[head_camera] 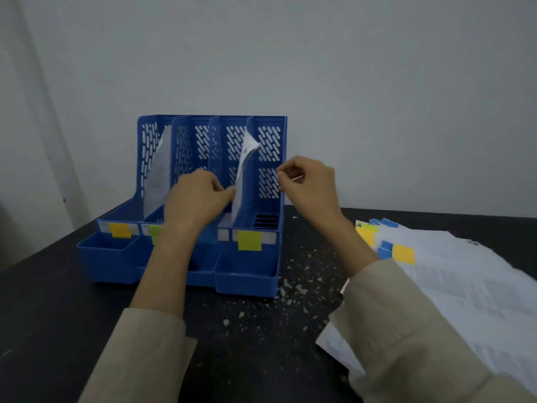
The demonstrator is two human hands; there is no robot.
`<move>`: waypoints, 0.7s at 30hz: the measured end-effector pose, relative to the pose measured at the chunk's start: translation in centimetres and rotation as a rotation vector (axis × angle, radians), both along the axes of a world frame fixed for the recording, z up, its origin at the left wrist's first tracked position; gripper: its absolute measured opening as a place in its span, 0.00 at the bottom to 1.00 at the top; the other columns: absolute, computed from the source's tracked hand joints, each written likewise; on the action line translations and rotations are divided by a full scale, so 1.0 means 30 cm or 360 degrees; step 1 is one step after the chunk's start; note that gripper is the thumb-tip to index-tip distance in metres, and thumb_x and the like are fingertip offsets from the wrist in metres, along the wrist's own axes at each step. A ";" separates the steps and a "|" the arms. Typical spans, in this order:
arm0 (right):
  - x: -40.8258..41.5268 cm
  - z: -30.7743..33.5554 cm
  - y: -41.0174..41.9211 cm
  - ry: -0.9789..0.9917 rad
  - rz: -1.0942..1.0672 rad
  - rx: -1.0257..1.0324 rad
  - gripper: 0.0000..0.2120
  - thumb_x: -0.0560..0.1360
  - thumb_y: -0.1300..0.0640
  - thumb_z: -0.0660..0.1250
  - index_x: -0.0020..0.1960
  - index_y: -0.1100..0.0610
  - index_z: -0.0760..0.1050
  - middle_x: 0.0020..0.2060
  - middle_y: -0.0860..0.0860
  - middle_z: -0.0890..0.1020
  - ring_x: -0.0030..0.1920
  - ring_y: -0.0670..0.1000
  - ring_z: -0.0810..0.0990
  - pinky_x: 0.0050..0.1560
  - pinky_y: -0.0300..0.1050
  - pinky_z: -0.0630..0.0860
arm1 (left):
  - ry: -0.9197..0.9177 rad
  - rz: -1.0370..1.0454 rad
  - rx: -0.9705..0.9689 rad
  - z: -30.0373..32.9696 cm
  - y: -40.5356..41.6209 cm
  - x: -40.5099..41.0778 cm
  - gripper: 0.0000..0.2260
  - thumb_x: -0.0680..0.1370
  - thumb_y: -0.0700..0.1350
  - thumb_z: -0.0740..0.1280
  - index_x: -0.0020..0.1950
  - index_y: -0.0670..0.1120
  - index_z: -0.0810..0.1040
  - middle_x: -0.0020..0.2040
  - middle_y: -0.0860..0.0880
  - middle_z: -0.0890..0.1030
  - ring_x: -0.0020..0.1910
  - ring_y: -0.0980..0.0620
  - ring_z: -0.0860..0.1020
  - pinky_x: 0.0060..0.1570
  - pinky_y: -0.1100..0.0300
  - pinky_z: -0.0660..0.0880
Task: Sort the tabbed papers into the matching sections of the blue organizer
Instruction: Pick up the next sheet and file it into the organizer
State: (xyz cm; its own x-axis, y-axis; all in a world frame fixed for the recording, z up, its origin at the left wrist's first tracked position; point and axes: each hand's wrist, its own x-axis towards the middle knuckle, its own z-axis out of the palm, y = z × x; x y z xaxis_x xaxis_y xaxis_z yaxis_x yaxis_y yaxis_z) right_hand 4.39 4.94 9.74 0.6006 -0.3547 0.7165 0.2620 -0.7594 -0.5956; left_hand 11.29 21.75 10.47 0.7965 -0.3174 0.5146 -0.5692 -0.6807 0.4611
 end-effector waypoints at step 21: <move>-0.664 -0.259 -0.516 0.1407 -0.1310 0.0016 0.12 0.76 0.52 0.66 0.53 0.60 0.77 0.47 0.55 0.80 0.45 0.54 0.77 0.43 0.43 0.71 | 0.0142 -0.1498 0.0678 -0.371 -0.453 -0.387 0.15 0.78 0.55 0.63 0.63 0.54 0.74 0.65 0.55 0.71 0.63 0.57 0.68 0.66 0.52 0.66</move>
